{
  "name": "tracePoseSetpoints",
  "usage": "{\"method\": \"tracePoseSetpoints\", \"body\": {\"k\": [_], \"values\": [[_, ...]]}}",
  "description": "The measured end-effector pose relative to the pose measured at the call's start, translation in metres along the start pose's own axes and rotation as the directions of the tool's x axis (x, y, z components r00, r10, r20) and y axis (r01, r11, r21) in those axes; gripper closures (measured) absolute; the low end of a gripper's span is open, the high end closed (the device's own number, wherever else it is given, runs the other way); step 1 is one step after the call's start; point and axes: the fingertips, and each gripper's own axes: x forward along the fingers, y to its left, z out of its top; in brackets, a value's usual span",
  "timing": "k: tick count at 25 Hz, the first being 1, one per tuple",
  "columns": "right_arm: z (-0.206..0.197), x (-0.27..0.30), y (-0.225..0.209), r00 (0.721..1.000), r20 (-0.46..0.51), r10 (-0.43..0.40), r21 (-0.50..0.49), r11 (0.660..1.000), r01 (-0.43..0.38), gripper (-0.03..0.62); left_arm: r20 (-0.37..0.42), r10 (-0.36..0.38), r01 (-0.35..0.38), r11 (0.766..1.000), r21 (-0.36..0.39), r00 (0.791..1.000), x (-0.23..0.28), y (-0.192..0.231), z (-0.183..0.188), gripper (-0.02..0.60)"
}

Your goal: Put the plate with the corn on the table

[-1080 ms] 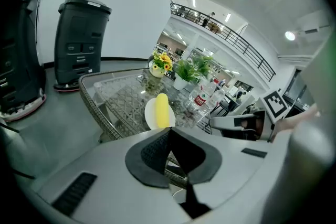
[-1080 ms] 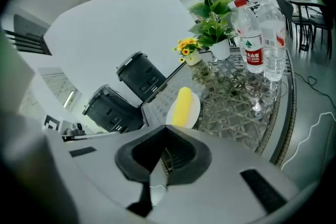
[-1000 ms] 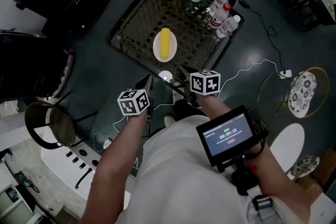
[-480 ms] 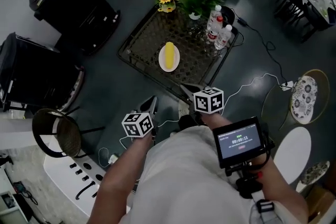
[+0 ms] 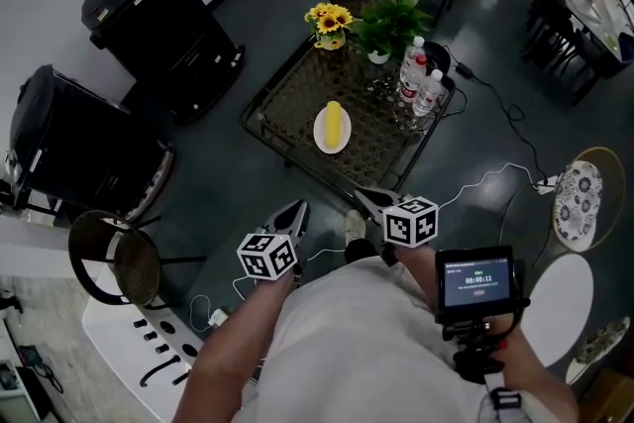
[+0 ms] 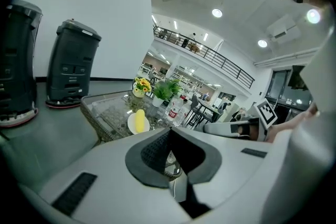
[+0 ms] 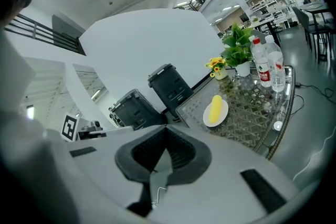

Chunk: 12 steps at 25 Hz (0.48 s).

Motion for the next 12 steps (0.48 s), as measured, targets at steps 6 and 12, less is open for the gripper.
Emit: {"method": "tracePoseSetpoints", "body": {"k": [6, 12], "values": [[-0.011, -0.016, 0.003, 1.0, 0.01, -0.015, 0.001, 1.0, 0.015, 0.586, -0.014, -0.022, 0.023, 1.0, 0.012, 1.0, -0.006, -0.009, -0.01, 0.574], [-0.012, -0.013, 0.001, 1.0, 0.009, -0.012, 0.005, 1.0, 0.012, 0.586, -0.033, -0.017, 0.017, 1.0, 0.025, 0.999, -0.007, -0.012, -0.015, 0.574]]}}
